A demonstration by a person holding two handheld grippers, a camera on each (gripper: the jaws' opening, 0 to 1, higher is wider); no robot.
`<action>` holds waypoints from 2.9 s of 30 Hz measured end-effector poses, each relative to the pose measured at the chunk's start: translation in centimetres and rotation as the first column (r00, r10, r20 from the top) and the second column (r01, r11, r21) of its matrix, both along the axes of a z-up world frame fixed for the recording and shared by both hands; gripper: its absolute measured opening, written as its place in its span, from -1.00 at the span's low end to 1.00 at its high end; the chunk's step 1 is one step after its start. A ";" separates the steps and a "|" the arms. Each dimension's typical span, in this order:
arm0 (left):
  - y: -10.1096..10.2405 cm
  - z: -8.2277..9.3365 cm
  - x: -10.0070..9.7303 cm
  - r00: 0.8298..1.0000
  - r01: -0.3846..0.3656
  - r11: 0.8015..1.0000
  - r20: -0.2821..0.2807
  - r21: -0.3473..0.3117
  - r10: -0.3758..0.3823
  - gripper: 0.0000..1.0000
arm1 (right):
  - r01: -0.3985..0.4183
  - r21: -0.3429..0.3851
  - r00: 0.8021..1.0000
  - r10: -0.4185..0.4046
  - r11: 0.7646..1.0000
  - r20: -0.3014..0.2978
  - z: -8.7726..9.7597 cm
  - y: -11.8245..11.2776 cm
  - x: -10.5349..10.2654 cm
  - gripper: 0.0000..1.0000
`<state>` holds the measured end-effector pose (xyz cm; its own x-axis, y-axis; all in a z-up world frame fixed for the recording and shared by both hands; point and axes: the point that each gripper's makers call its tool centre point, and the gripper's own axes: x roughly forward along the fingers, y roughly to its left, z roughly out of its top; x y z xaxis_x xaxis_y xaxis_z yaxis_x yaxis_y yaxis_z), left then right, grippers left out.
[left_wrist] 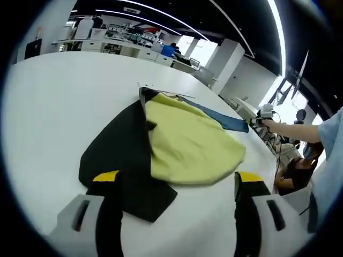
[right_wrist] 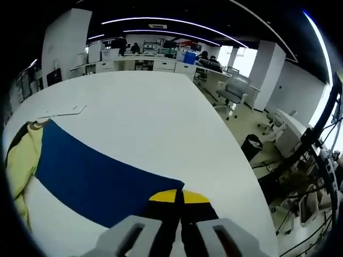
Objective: Fold the garment on the visible template until the final outline fits inside the template.
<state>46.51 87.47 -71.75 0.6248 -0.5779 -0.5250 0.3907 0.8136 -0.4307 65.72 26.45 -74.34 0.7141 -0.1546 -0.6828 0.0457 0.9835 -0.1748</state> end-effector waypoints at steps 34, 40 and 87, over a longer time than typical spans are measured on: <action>-0.6 -0.1 -0.5 1.000 0.000 0.999 0.009 -0.035 0.000 0.69 | -0.203 0.256 0.979 0.200 0.945 0.037 0.1 3.9 -2.4 1.00; -0.2 -0.6 -1.2 0.999 0.028 0.999 0.027 0.029 -0.029 0.70 | -0.250 0.294 0.968 0.236 0.923 0.082 1.4 6.0 -3.1 1.00; 3.9 -2.5 -3.2 0.978 -0.020 0.925 0.197 0.379 -0.060 -0.25 | -0.636 0.359 0.770 0.589 0.683 0.244 7.6 25.9 -17.8 0.96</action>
